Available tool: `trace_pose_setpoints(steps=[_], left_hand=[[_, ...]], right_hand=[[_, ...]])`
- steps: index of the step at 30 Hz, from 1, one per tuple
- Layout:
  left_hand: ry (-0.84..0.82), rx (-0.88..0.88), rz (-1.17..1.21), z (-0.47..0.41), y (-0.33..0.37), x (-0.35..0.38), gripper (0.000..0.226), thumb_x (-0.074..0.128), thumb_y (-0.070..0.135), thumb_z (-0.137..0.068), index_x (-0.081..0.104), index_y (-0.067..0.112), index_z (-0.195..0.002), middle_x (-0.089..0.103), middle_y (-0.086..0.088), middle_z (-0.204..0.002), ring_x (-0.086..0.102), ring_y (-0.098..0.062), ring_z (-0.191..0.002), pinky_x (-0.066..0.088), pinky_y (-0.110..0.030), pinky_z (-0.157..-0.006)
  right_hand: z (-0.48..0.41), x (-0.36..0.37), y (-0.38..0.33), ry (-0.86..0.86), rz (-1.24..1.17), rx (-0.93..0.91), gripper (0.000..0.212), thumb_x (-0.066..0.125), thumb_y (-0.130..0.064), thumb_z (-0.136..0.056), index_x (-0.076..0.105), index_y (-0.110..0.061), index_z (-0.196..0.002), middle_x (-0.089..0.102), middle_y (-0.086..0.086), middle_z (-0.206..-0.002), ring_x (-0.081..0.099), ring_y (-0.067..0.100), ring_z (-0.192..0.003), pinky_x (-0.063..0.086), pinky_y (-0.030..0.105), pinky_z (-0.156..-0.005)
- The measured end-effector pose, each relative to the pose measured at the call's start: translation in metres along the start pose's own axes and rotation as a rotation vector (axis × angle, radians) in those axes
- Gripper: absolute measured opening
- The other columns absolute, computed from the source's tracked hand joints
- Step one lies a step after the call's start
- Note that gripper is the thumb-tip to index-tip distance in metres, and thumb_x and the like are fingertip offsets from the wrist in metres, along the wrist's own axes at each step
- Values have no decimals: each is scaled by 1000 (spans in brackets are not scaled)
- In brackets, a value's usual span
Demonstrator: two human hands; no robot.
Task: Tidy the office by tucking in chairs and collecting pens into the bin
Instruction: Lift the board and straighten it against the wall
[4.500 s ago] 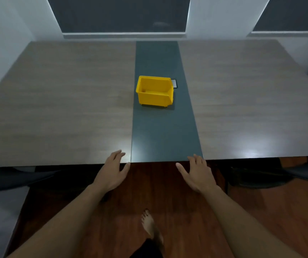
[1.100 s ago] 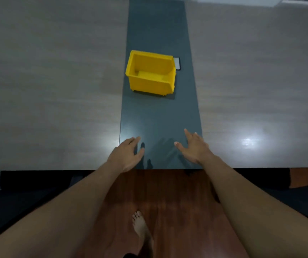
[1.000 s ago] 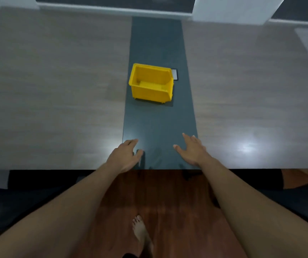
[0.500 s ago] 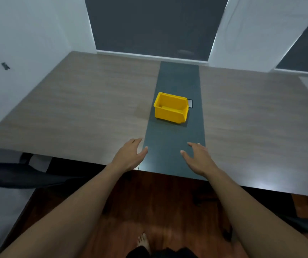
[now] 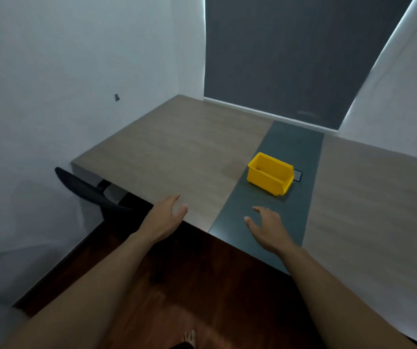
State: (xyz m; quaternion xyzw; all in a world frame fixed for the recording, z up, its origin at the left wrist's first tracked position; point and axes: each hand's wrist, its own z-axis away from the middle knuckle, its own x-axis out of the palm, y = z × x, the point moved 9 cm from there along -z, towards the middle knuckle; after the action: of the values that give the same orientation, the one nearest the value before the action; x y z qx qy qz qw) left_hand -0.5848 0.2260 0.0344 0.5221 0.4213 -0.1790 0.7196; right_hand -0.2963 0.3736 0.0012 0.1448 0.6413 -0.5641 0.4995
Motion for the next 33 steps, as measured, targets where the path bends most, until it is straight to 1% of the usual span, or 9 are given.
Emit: trace_pose_setpoints(steps=[4,10,13,16,19,23,28,30,33], left_hand=[[113,-76,28,49,-24,-25,71,45,62,-106,40,19,-162,43,-2,-167,40,-22,-154,36,-45,-126],[268,-238,16,137,-81,-76,67,43,59,-108,41,19,-162,45,-2,-166,43,-23,-152,36,-40,-123],[380,-339,25,181,-116,-111,63,46,54,-108,47,17,-159,50,-5,-162,47,-24,-148,36,-38,-121],[477,-432,53,222,-157,-144,61,48,52,-108,50,15,-157,51,-4,-161,48,-23,-147,35,-38,-122],[562,-504,112,257,-199,-174,63,49,55,-106,51,17,-156,53,-3,-160,49,-21,-146,36,-41,-124],[666,-596,151,304,-256,-214,60,51,52,-107,52,16,-155,55,-1,-159,50,-20,-146,37,-38,-121],[767,-698,226,367,-344,-263,62,49,56,-106,52,18,-155,55,1,-159,51,-20,-146,37,-40,-122],[815,-743,270,395,-382,-281,59,51,51,-106,53,17,-154,56,0,-158,50,-20,-147,36,-39,-123],[871,-804,326,432,-429,-303,56,52,48,-107,55,16,-152,57,0,-156,52,-20,-146,37,-40,-123]], right_hand=[[9,15,-28,-16,-16,-108,62,55,-52,-105,47,-15,-154,49,8,-157,38,30,-150,37,54,-120],[19,53,-90,-70,-57,-228,56,60,-43,-104,54,-9,-148,55,14,-152,44,33,-145,38,45,-119],[21,83,-133,-144,-65,-302,58,57,-46,-104,52,-11,-150,55,12,-152,47,31,-144,38,44,-119],[27,115,-186,-224,-75,-368,61,53,-51,-105,48,-14,-153,52,8,-155,46,28,-145,40,43,-118],[33,149,-244,-305,-65,-462,62,52,-55,-105,47,-17,-154,52,4,-154,46,26,-145,43,43,-118],[38,198,-326,-374,-58,-537,61,54,-53,-105,45,-19,-155,50,2,-156,46,23,-147,42,41,-118],[52,273,-431,-466,-17,-634,61,56,-53,-104,48,-19,-154,53,2,-154,48,23,-144,43,41,-117],[61,306,-470,-512,4,-665,60,56,-53,-104,48,-19,-153,54,2,-153,50,24,-143,45,42,-117],[74,351,-527,-535,40,-715,59,57,-50,-104,49,-16,-152,55,3,-152,51,24,-141,44,39,-115]])
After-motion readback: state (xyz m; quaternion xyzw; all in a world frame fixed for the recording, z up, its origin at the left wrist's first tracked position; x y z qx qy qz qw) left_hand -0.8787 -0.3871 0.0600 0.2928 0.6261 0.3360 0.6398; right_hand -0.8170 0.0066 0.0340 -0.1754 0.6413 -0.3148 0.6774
